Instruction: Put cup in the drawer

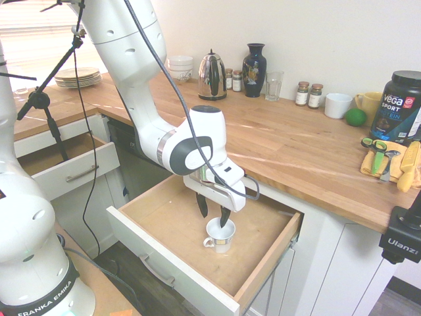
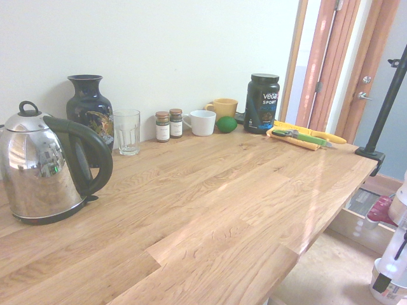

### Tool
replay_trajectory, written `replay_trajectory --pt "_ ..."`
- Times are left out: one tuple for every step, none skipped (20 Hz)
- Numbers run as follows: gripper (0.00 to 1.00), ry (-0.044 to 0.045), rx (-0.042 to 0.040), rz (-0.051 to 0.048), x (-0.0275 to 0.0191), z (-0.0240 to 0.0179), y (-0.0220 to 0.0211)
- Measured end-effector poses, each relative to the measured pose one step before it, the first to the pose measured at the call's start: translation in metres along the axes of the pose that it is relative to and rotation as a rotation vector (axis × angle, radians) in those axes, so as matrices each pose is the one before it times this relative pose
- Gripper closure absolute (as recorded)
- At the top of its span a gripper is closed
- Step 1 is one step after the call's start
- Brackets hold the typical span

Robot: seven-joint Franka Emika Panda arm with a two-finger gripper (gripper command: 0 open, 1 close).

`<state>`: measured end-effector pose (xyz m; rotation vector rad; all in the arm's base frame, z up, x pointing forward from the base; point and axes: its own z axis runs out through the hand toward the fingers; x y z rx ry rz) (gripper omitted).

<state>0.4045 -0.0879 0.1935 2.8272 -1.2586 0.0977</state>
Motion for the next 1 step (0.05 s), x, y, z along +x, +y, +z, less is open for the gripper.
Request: replay_trajectory --pt "0.0 0.00137 0.00397 0.00404 -0.00198 -0.00354 0.00189"
